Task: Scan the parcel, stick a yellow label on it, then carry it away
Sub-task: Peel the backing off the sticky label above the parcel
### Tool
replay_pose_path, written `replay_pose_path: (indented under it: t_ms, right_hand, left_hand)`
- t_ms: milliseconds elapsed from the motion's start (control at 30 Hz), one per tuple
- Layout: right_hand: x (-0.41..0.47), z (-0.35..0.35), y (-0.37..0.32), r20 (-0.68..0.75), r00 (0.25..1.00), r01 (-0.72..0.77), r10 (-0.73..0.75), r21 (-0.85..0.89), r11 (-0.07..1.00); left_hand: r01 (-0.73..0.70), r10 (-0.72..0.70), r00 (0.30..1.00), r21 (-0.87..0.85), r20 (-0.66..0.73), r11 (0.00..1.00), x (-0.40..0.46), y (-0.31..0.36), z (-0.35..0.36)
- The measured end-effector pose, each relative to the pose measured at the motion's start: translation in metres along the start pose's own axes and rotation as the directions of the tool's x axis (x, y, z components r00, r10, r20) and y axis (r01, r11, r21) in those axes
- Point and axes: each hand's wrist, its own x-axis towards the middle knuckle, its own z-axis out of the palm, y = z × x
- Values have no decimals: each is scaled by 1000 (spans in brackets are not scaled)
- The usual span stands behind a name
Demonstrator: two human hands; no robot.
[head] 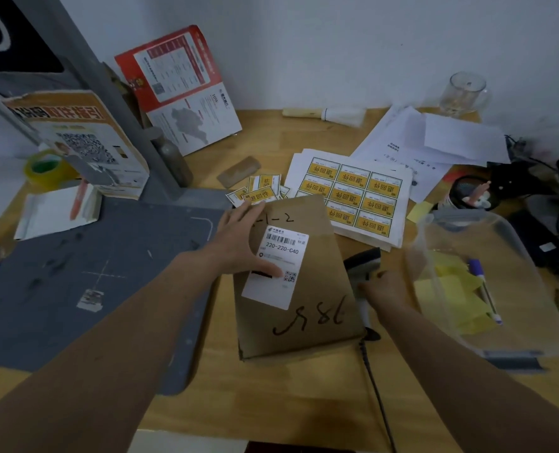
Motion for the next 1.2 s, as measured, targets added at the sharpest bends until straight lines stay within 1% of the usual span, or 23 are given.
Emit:
replay_pose_path:
  t_ms: [67,100,133,200,300,333,433,500,533,633,733,833,900,967,1033,1133,1200]
  right_hand:
    - [0,-11,-17,-130,991,37,-37,-1,999]
    - [1,-14,-27,-159,986,42,-45,-20,999]
    - [2,-16,-39,-166,984,51,-57,-39,998]
    - [4,-15,-67,-161,980,119,-120,-20,993]
    - [7,0,-111,-153,960,251,-235,100,963]
    - [8,6,-126,-148,950,292,-276,93,952]
    - [12,25,-165,-106,908,410,-405,25,912]
    - [20,39,-189,0,873,488,-489,-62,871]
    - [26,46,-199,86,861,509,-502,-113,854]
    - [47,73,-226,331,823,550,-461,-262,793]
    - [65,100,-247,453,806,566,-381,-399,722]
    - [80,125,-256,549,785,590,-288,-520,617]
    - [92,138,-256,562,780,612,-275,-597,518]
    - [102,149,-255,544,786,616,-293,-651,444]
    - [108,157,-253,547,774,633,-319,-681,369]
    - [109,167,-252,566,744,654,-355,-727,210]
    - [108,172,-252,560,738,646,-376,-747,157]
  left_hand:
    - [6,-21,996,-167,-88,986,9,-3,-5]
    - [16,-50,990,-249,-130,968,15,-6,-7]
    - [25,-75,984,-291,-163,956,20,-9,-10]
    - [47,-112,975,-310,-192,950,32,-15,-18]
    - [89,-159,968,-323,-195,942,49,-25,-29]
    - [104,-180,965,-346,-193,932,55,-29,-32]
    - [157,-234,962,-416,-141,896,73,-40,-40]
    - [217,-266,962,-407,-68,887,89,-49,-42]
    - [254,-290,957,-404,-29,878,96,-53,-43]
    - [347,-351,934,-413,69,842,116,-65,-45]
    - [369,-359,926,-470,114,802,127,-73,-45]
    - [389,-364,919,-510,154,767,133,-80,-44]
    - [415,-370,908,-542,197,731,134,-84,-43]
    - [438,-370,898,-565,238,699,134,-90,-42]
    - [439,-363,898,-579,250,687,135,-95,-41]
    - [441,-358,897,-603,261,665,136,-100,-39]
    - [440,-355,897,-606,263,663,136,-100,-40]
